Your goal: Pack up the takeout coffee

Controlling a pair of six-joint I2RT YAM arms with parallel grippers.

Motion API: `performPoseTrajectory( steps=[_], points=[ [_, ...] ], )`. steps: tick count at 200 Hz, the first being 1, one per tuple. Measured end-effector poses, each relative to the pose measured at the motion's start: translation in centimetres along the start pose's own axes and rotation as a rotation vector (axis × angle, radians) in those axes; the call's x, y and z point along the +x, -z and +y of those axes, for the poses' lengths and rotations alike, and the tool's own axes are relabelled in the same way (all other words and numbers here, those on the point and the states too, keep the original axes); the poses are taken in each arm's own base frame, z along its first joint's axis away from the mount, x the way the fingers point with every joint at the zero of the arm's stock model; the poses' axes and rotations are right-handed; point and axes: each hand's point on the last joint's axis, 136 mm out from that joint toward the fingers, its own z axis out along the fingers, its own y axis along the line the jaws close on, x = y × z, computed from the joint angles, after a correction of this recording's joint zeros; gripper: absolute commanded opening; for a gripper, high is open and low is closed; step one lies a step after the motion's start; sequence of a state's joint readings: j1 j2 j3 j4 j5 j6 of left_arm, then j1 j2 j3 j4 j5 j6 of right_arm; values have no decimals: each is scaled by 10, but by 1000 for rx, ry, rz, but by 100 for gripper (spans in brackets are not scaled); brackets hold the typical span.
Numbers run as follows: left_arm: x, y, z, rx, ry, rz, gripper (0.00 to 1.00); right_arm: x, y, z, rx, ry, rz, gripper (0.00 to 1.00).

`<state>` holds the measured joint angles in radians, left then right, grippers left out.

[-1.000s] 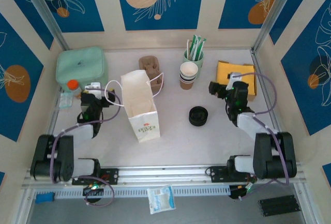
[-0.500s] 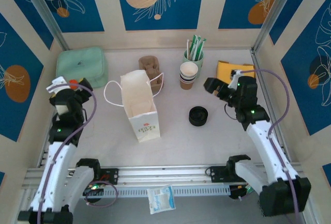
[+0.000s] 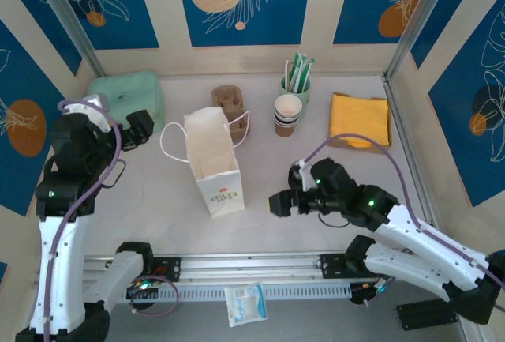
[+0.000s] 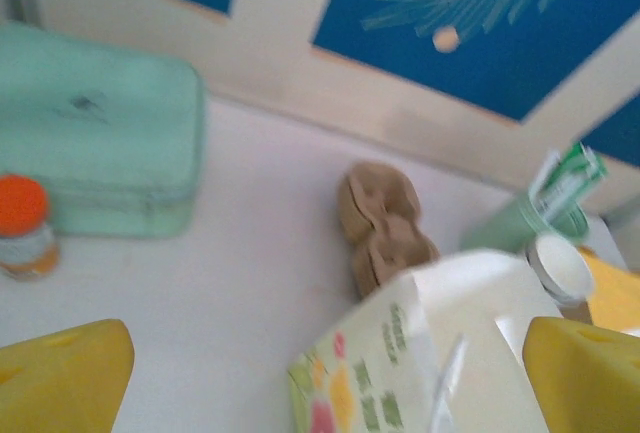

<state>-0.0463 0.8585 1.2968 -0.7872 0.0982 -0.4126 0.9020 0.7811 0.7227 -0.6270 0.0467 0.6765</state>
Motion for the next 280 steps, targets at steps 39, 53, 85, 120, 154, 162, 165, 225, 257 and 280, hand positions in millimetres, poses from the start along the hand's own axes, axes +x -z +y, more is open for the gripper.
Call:
performPoseTrajectory(
  steps=[39,53,85,120,154,162,165,225,257,280],
  points=[
    [31,-19,-15,74,2,165,95,32,-35,-12,72,7,117,100],
    [37,-21,-20,92,-5,195,90,33,-45,-14,83,7,127,100],
    [47,-28,-28,115,-23,238,78,24,-63,-9,71,10,110,100],
    [56,-37,-27,105,-34,273,63,21,-84,-9,76,13,123,100],
    [59,-40,-23,86,-46,277,47,15,-99,-10,80,17,122,100],
    [60,-41,-21,80,-52,279,42,11,-101,-9,77,15,117,100],
    [60,-41,-21,76,-50,279,41,10,-102,-8,76,14,115,100],
    [59,-45,-7,3,-63,260,33,-25,-131,-10,73,-10,87,99],
    [55,-48,1,-48,-73,242,34,-44,-147,-6,61,-13,83,99],
    [55,-56,8,-87,-85,248,34,-60,-160,-2,50,-18,75,98]
  ],
)
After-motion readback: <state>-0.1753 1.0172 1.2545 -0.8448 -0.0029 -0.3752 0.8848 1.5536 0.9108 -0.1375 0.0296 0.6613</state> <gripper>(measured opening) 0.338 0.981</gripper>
